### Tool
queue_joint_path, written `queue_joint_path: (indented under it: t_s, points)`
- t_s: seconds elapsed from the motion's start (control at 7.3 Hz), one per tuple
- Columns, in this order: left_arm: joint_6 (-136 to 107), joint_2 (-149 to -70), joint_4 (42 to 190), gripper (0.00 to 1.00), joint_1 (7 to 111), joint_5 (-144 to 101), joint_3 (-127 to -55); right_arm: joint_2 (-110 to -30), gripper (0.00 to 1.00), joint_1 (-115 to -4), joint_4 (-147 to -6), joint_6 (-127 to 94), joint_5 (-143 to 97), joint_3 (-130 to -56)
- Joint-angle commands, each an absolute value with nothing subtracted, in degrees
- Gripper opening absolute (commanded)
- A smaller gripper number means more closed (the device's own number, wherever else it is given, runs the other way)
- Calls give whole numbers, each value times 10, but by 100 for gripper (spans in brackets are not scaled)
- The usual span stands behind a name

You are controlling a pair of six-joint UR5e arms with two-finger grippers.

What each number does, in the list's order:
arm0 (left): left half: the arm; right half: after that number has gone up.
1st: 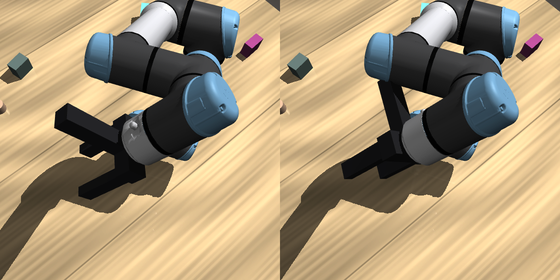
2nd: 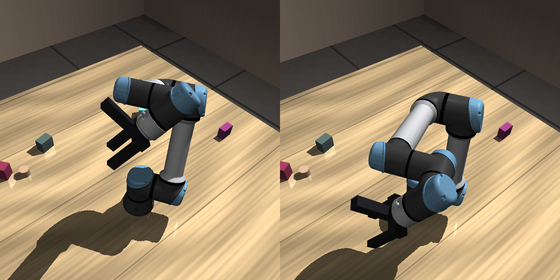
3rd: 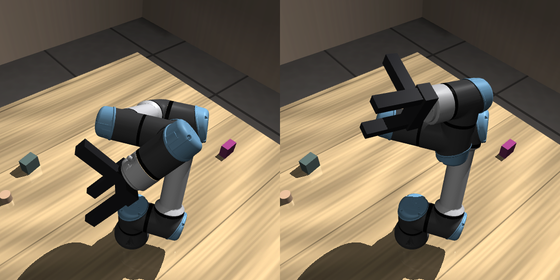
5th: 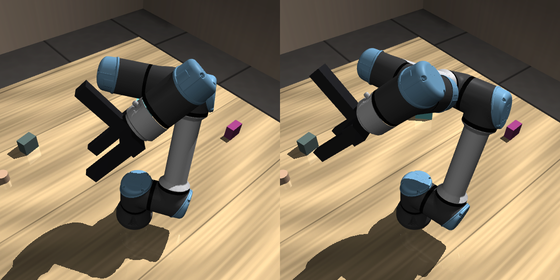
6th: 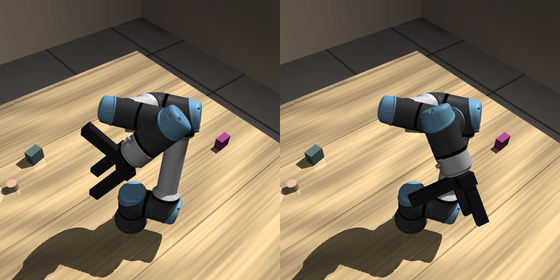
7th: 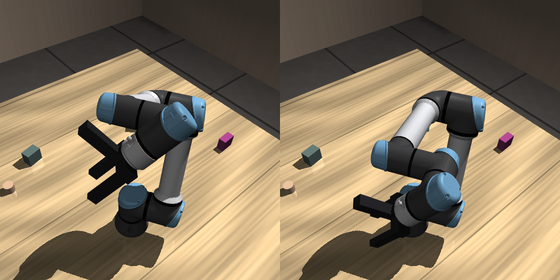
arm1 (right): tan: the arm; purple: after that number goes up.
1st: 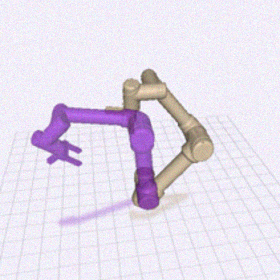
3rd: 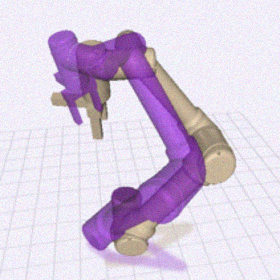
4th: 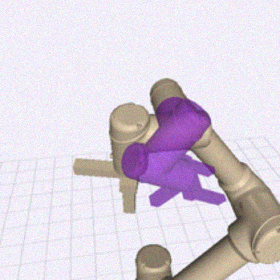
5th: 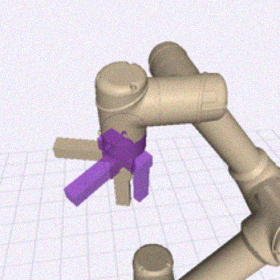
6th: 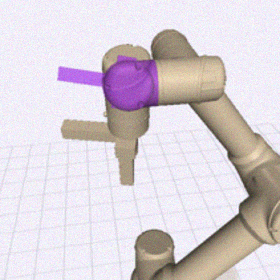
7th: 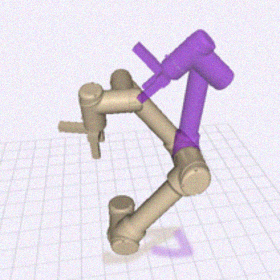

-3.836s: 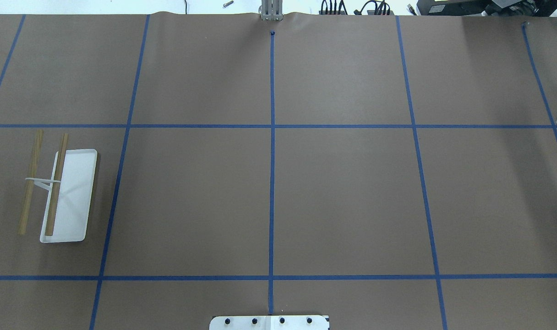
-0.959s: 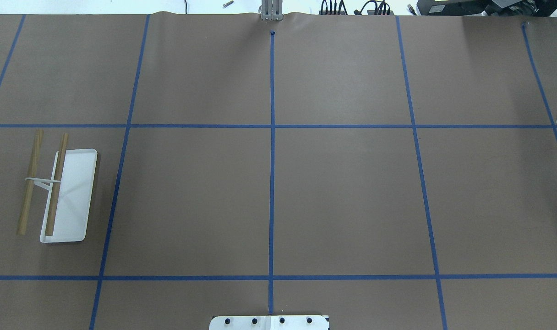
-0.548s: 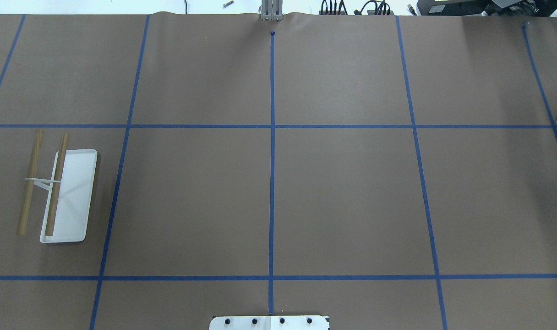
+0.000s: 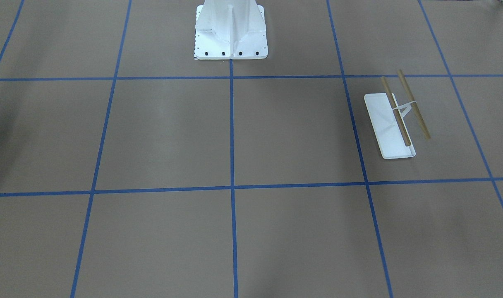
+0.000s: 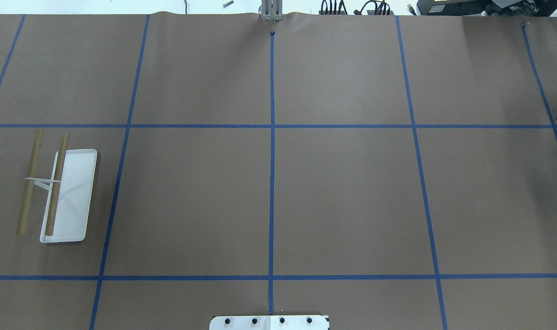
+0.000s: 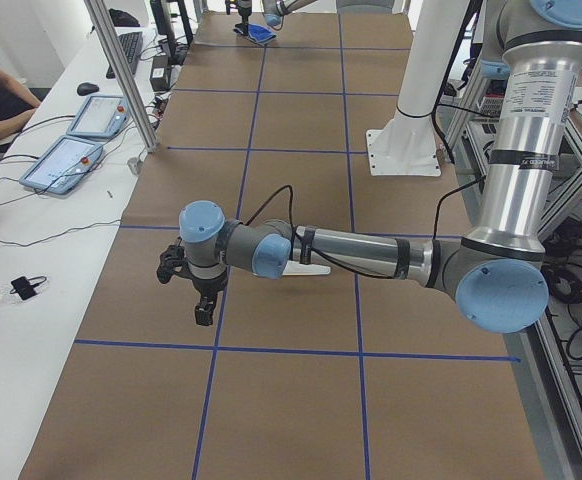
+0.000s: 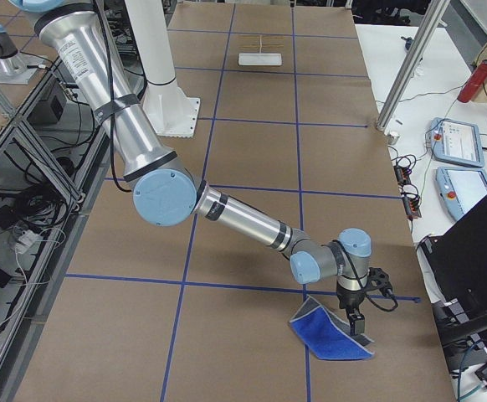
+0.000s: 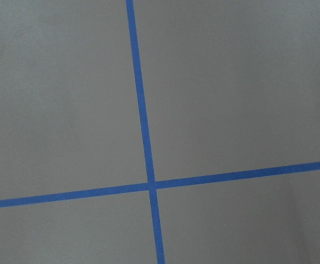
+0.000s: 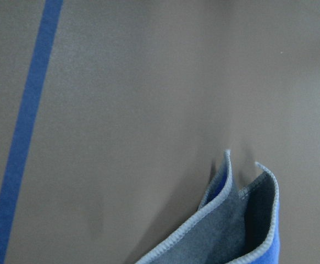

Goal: Hang towel on rack

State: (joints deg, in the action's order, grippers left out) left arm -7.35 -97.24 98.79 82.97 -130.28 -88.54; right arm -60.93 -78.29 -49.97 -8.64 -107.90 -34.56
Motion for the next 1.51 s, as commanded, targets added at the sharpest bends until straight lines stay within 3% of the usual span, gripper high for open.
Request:
queue_joint_path:
  t_s: [0.0,1.37]
  points:
    - [-74,-973,988,98,830,-1303,-886,-609,100,-782,-499,-87,-1036,-331]
    - [-78,-974,989,98,824,-1303,-887,-572,100,-766,-498,-133,-972,-291]
